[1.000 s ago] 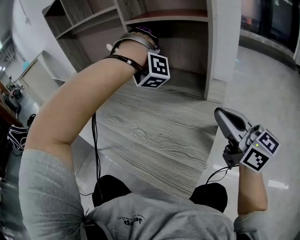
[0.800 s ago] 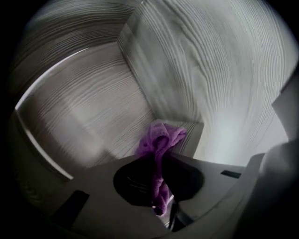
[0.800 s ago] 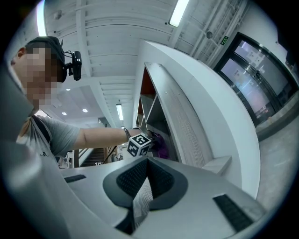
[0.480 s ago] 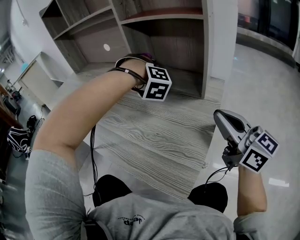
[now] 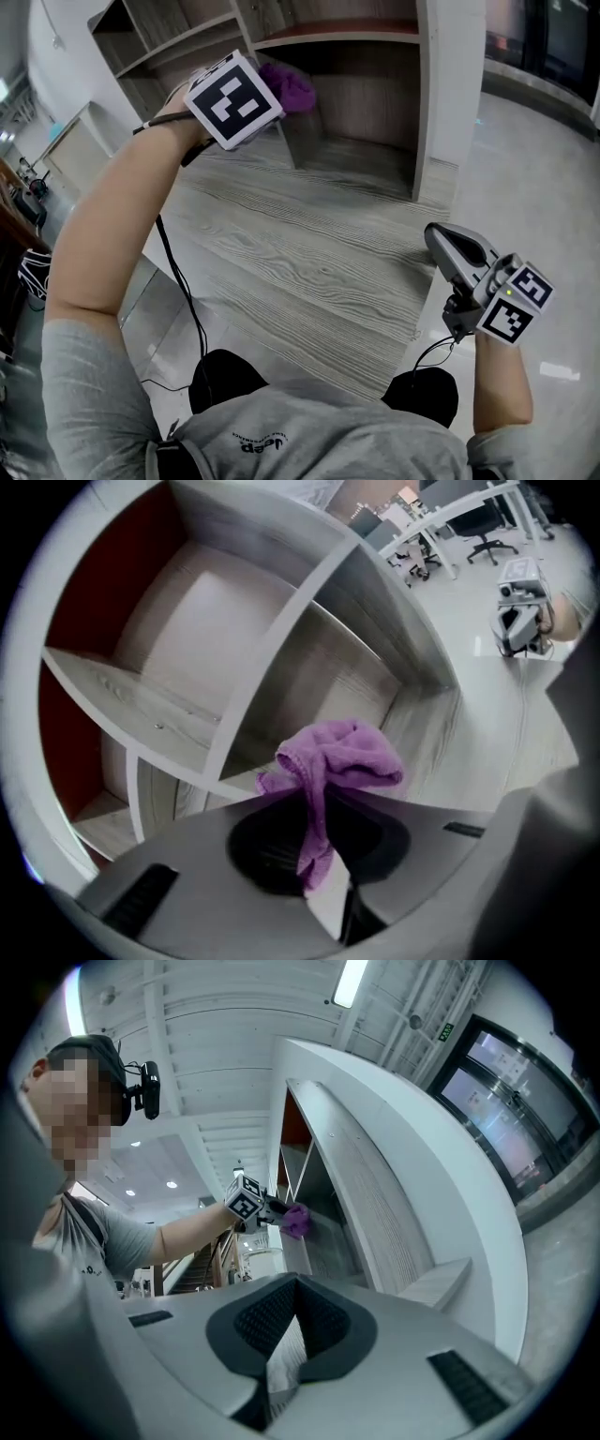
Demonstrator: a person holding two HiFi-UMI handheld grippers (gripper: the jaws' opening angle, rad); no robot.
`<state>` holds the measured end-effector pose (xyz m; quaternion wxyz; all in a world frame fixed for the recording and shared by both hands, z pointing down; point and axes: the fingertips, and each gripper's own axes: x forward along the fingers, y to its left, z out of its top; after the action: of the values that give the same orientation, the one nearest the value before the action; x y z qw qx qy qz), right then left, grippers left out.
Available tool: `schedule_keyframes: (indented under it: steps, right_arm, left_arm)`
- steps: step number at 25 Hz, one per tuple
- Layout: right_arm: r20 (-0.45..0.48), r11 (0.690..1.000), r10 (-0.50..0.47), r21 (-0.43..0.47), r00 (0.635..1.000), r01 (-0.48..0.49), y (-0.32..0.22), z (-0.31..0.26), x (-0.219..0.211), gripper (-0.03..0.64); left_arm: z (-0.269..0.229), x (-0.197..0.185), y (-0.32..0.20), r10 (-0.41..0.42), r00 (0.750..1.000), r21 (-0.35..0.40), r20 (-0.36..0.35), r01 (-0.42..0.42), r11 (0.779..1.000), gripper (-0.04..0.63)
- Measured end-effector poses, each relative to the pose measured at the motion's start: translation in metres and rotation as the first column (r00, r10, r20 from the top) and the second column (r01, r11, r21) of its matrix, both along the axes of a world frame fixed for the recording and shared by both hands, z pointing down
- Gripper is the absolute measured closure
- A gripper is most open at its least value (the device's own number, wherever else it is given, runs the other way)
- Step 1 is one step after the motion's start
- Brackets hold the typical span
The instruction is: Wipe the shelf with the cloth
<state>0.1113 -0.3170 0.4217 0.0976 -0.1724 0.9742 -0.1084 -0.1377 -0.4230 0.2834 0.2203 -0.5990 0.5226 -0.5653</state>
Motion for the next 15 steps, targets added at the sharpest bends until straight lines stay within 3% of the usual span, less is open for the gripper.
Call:
schedule_keyframes:
  steps: [1,2,3,4,5,7,9,11,12,13,15]
  right_arm:
    - [-0.002,1.000,0.000,-0.001,1.000,0.000,0.000,0.000,-0.001,0.597]
    - [-0.003,1.000,-0.001,-0.001,1.000,0.001,0.000,0.000,-0.001,0.597]
    - [-0.006,1.000,-0.002,-0.002,1.000,0.002,0.000,0.000,-0.002,0.597]
    - [-0.008,1.000,-0.003,-0.004,1.000,0.003,0.000,0.001,-0.002,0.597]
    - [-0.011,1.000,-0.003,-0.005,1.000,0.003,-0.001,0.002,-0.003,0.597]
    - [-0.013,1.000,0.000,-0.007,1.000,0.000,-0.003,0.002,-0.003,0.597]
    - [-0.013,1.000,0.001,-0.005,1.000,-0.001,-0.002,0.002,-0.005,0.597]
    - [-0.014,1.000,-0.002,-0.001,1.000,0.002,0.000,0.002,-0.007,0.597]
    - [-0.015,1.000,-0.002,-0.002,1.000,0.002,0.001,0.002,-0.007,0.597]
    - [-0.015,1.000,-0.002,-0.006,1.000,0.002,0.000,0.004,-0.007,0.597]
    - [-0.016,1.000,0.001,-0.016,1.000,-0.001,-0.003,0.007,-0.004,0.597]
  left_arm:
    - [0.000,0.004,-0.002,0.010,1.000,0.023,0.006,-0.010,1.000,0.518]
    - [-0.002,0.008,-0.003,0.014,0.998,0.058,0.057,-0.017,0.998,0.517]
    - [-0.006,0.010,-0.003,0.006,0.988,0.110,0.156,-0.024,0.994,0.515]
    - [-0.015,0.012,-0.002,-0.012,0.959,0.175,0.283,-0.039,0.984,0.515]
    - [-0.024,0.014,-0.003,-0.041,0.912,0.238,0.407,-0.062,0.969,0.517]
    - [-0.037,0.015,-0.009,-0.110,0.796,0.318,0.595,-0.107,0.942,0.515]
    - [-0.036,0.013,-0.021,-0.164,0.684,0.343,0.711,-0.133,0.930,0.514]
    - [-0.026,0.010,-0.034,-0.196,0.596,0.338,0.779,-0.137,0.931,0.514]
    - [-0.022,0.009,-0.040,-0.201,0.575,0.330,0.793,-0.128,0.935,0.514]
    - [-0.017,0.009,-0.045,-0.199,0.571,0.316,0.797,-0.113,0.942,0.515]
    - [-0.003,0.009,-0.050,-0.171,0.580,0.265,0.796,-0.081,0.961,0.515]
